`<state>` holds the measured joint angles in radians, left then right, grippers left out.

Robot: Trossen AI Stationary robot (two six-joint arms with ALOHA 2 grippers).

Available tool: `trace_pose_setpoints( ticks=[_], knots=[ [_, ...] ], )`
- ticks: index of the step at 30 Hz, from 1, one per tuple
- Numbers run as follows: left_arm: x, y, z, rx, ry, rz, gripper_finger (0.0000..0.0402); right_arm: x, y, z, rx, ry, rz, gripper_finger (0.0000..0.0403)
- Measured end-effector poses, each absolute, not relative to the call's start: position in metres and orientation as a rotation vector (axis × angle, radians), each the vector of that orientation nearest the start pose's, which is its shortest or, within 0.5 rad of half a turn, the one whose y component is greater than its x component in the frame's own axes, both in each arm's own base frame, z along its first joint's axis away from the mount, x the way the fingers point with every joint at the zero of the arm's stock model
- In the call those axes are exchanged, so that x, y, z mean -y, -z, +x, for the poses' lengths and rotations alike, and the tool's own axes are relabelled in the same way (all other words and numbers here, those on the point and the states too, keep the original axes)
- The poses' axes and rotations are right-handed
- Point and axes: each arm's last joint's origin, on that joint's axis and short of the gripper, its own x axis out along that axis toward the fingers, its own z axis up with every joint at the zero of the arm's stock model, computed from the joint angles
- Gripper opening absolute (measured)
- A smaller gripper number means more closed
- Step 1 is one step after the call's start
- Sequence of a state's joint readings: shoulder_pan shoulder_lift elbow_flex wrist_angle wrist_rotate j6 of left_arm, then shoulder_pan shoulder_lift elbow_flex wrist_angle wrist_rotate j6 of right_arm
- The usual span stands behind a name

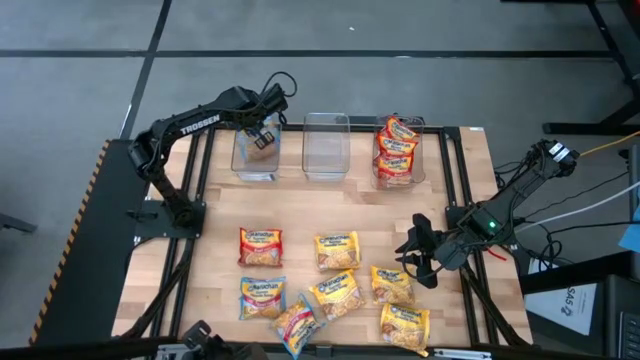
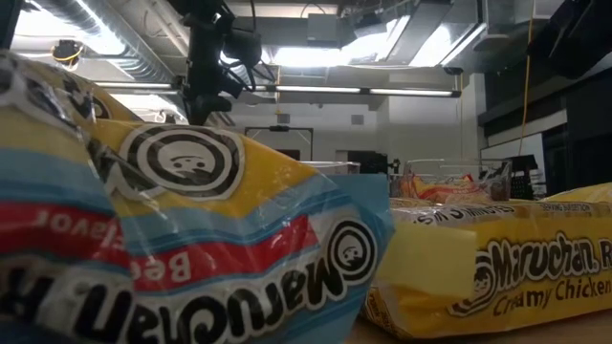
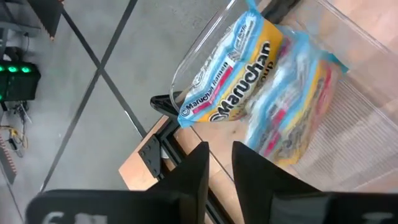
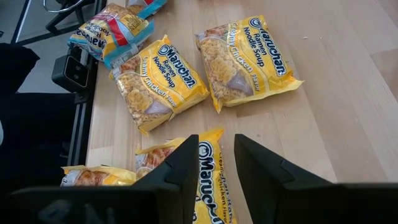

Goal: Sort Maruchan noodles
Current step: Put the blue noodle pack into the transparent bin, then put the blue noodle pack into the left transparent bin

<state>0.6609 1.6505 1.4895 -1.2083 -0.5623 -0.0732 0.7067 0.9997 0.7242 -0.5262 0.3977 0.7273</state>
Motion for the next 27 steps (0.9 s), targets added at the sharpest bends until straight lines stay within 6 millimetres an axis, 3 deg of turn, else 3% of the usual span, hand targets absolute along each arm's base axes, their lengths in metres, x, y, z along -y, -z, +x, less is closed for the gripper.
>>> trace_pose_setpoints(
  ticks=[8,11,14,18,21,27],
  knots=[
    [-0.2,-0.296,0.235,-1.394,-1.098,-0.184,0.0072,-0.118,-0.249,0.156,-0.741,-0.029,0.271,0.0106],
    [-0.191,-0.293,0.238,-1.382,-1.009,-0.355,0.0072,-0.118,-0.249,0.156,-0.74,-0.029,0.271,0.0106],
    [-0.171,-0.291,0.247,-1.377,-0.789,-0.614,0.0072,-0.118,-0.249,0.156,-0.739,-0.028,0.271,0.0106],
    [-0.128,-0.291,0.259,-1.467,-0.463,-0.901,0.0072,-0.118,-0.249,0.156,-0.739,-0.026,0.27,0.0106],
    [-0.086,-0.294,0.264,-1.62,-0.281,-1.02,0.0073,-0.118,-0.249,0.156,-0.739,-0.027,0.27,0.0106],
    [0.01,-0.306,0.273,-1.71,-0.095,-0.927,0.0073,-0.118,-0.248,0.155,-0.746,-0.024,0.265,0.0106]
  ],
)
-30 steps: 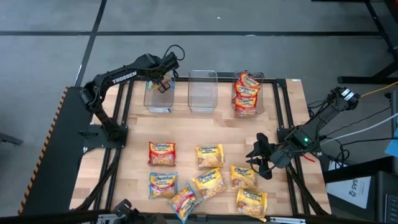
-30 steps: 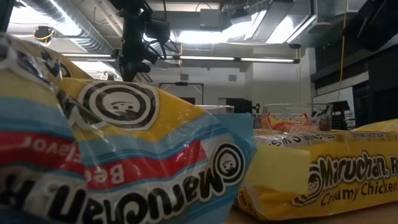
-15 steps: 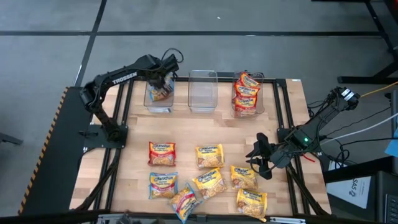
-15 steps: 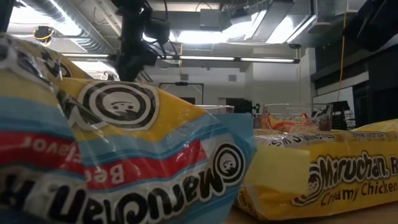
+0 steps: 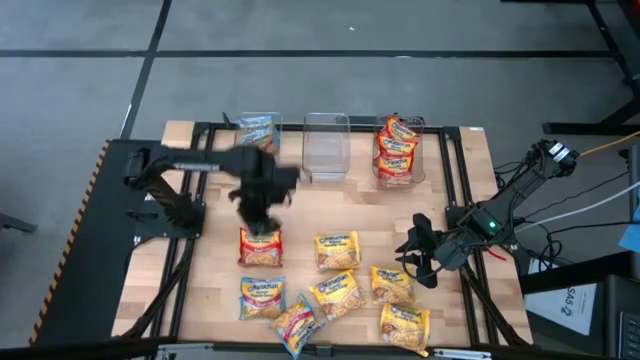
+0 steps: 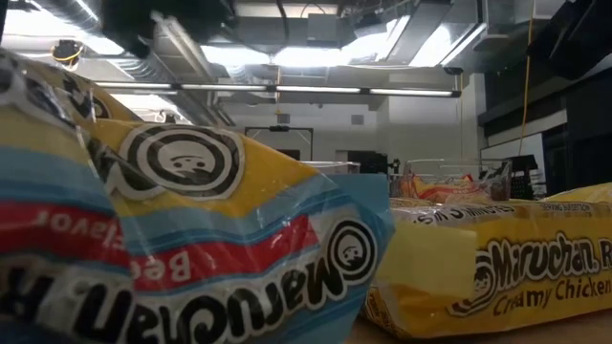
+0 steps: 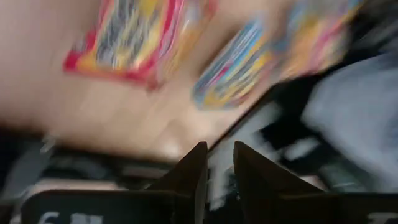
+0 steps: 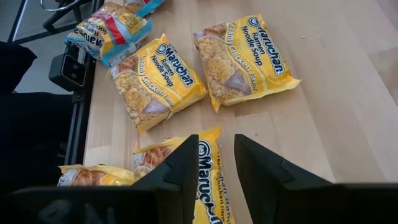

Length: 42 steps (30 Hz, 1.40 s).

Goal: Sort Maruchan noodles
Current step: Put the blue noodle pack into the left transparent bin

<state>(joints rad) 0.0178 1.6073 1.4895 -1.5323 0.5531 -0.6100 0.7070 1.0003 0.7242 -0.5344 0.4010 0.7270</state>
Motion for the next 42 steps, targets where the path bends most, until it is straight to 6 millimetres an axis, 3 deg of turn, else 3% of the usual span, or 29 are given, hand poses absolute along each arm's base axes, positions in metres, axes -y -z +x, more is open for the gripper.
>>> trace_pose_setpoints(
  ticks=[5,9,15,18,23,29,34,42],
  knots=[
    [0.088,-0.304,0.257,-1.721,-0.224,-0.523,0.0073,-0.118,-0.247,0.156,-0.755,-0.027,0.265,0.0106],
    [0.147,-0.302,0.234,-1.649,-0.305,-0.424,0.0073,-0.122,-0.243,0.156,-0.835,-0.061,0.355,0.0106],
    [0.226,-0.303,0.195,-1.286,-0.236,-0.352,0.0072,-0.131,-0.229,0.159,-1.018,-0.098,0.475,0.0106],
    [0.25,-0.296,0.176,-1.079,-0.276,-0.267,0.0068,-0.134,-0.221,0.163,-1.048,-0.064,0.467,0.0106],
    [0.256,-0.261,0.163,-0.962,-0.434,-0.26,0.0065,-0.139,-0.208,0.169,-1.088,0.007,0.464,0.0106],
    [0.235,-0.219,0.161,-1.076,-0.684,-0.391,0.0064,-0.142,-0.198,0.173,-1.121,0.029,0.444,0.0106],
    [0.232,-0.207,0.164,-1.09,-0.766,-0.536,0.0066,-0.144,-0.199,0.174,-1.103,0.016,0.457,0.0106],
    [0.236,-0.207,0.179,-1.029,-0.734,-0.695,0.0102,-0.144,-0.2,0.175,-1.093,0.008,0.465,0.0106]
  ],
)
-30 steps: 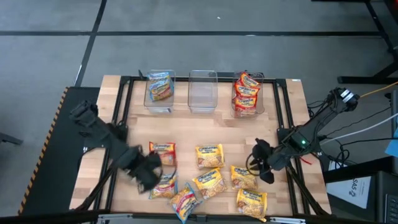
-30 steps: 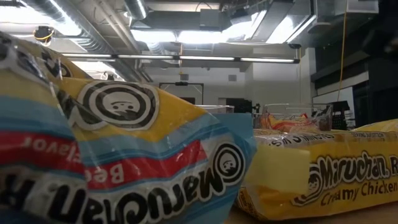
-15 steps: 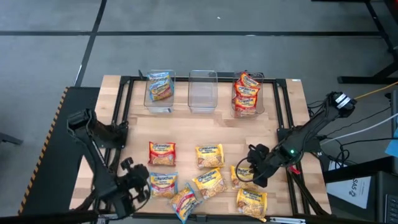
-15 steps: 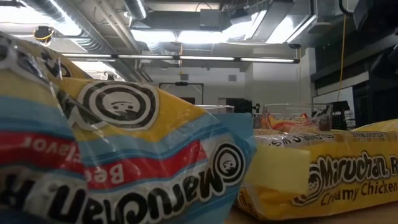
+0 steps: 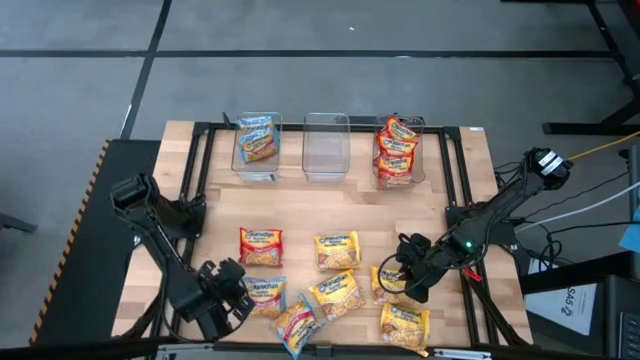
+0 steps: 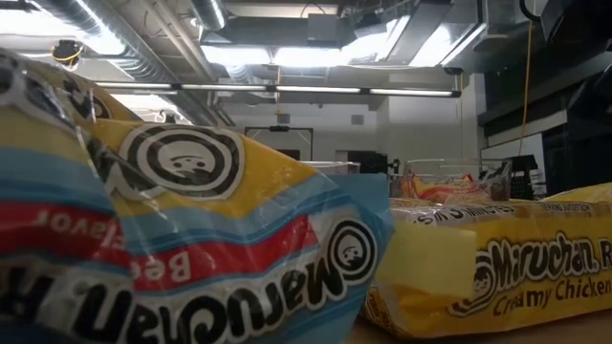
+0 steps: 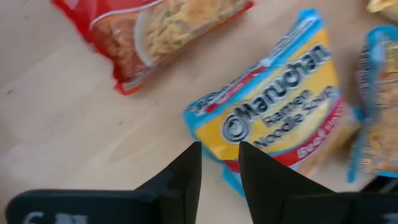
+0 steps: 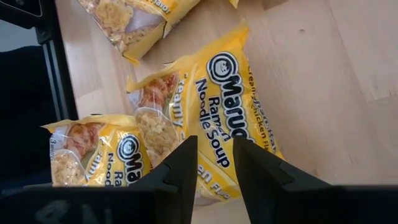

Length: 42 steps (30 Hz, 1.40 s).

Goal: Sort Maruchan noodles
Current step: Put the blue noodle pack into the left transparent bin

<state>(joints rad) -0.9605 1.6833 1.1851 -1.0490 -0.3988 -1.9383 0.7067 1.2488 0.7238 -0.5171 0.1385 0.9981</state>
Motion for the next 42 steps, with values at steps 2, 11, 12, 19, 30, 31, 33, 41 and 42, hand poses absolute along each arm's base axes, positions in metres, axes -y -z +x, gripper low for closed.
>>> trace_pose_setpoints(
  ticks=[2,11,12,19,30,31,33,41,42],
  knots=[
    [0.233,-0.206,0.179,-1.055,-0.761,-0.708,0.0113,-0.144,-0.2,0.175,-1.093,0.008,0.466,0.0106],
    [0.227,-0.18,0.182,-1.088,-0.77,-0.808,0.0146,-0.144,-0.2,0.175,-1.09,0.008,0.459,0.0106],
    [0.226,-0.176,0.181,-1.089,-0.767,-0.818,0.0147,-0.144,-0.2,0.175,-1.09,0.008,0.458,0.0106],
    [0.222,-0.158,0.182,-1.052,-0.73,-0.866,0.0147,-0.144,-0.2,0.175,-1.09,0.008,0.456,0.0106],
    [0.216,-0.145,0.18,-1.054,-0.694,-0.84,0.0012,-0.144,-0.2,0.175,-1.093,0.013,0.45,0.0106],
    [0.216,-0.146,0.181,-1.053,-0.693,-0.837,0.0007,-0.144,-0.199,0.175,-1.094,0.012,0.447,0.0106],
    [0.217,-0.148,0.181,-1.049,-0.692,-0.828,0.0002,-0.144,-0.199,0.175,-1.093,0.009,0.442,0.0106],
    [0.228,-0.177,0.19,-1.046,-0.652,-0.783,0.0001,-0.143,-0.2,0.175,-1.08,0.008,0.414,0.0106],
    [0.229,-0.183,0.191,-1.039,-0.648,-0.768,0.0001,-0.143,-0.2,0.175,-1.075,0.012,0.412,0.0106]
  ],
)
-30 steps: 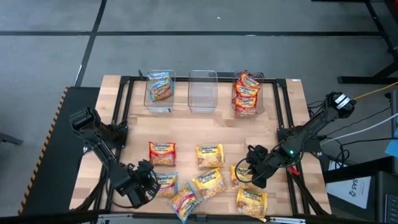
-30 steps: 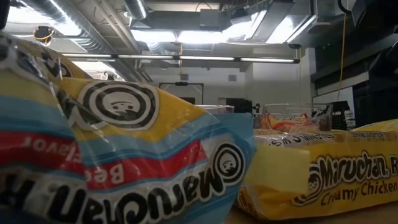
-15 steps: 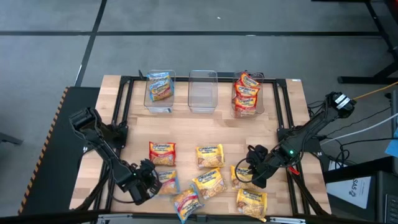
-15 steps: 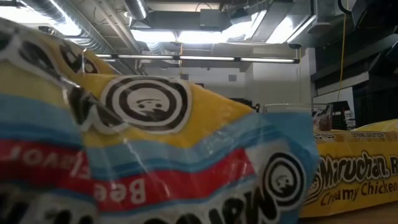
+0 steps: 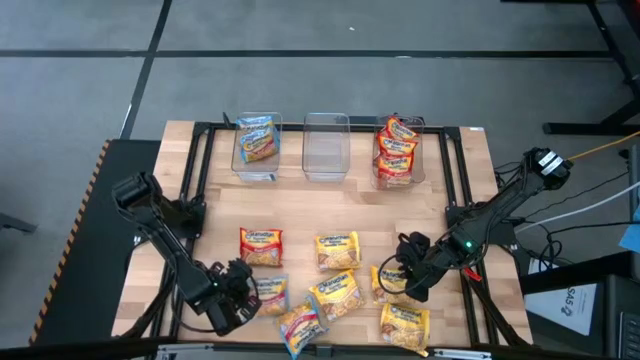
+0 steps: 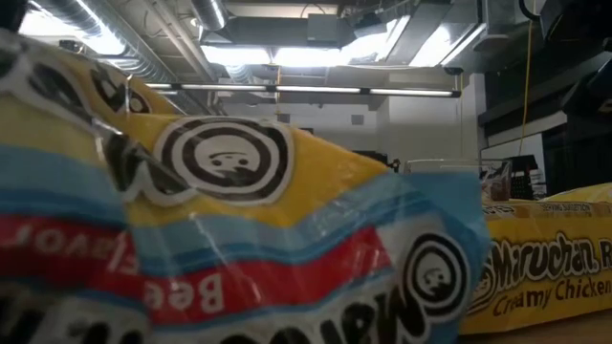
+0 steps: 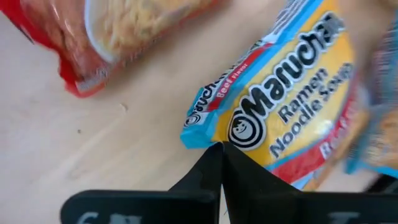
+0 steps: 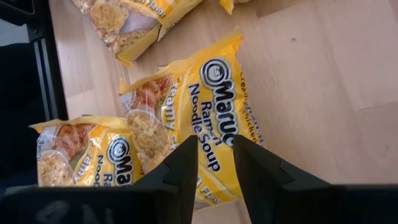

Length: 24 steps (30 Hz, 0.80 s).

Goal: Sort Maruchan noodles
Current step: Put the blue noodle pack into the left transparent bin

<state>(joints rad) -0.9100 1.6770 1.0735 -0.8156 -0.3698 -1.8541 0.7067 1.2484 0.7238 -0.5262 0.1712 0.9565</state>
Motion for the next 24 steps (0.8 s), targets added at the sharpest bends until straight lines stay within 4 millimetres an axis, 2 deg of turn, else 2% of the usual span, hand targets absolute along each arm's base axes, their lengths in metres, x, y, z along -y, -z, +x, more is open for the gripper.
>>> trace_pose_setpoints(
  ticks=[13,16,20,24],
  knots=[
    [0.215,-0.275,0.199,-0.886,-0.761,-0.411,0.0,-0.143,-0.2,0.175,-1.071,0.015,0.411,0.0106],
    [0.202,-0.296,0.202,-0.879,-0.803,-0.31,0.0,-0.143,-0.2,0.175,-1.071,0.015,0.411,0.0106],
    [0.184,-0.314,0.214,-0.88,-0.758,-0.227,0.0,-0.143,-0.2,0.176,-1.07,0.014,0.412,0.0106],
    [0.151,-0.326,0.228,-0.908,-0.775,-0.148,0.0,-0.143,-0.2,0.176,-1.06,0.022,0.408,0.0106]
  ],
)
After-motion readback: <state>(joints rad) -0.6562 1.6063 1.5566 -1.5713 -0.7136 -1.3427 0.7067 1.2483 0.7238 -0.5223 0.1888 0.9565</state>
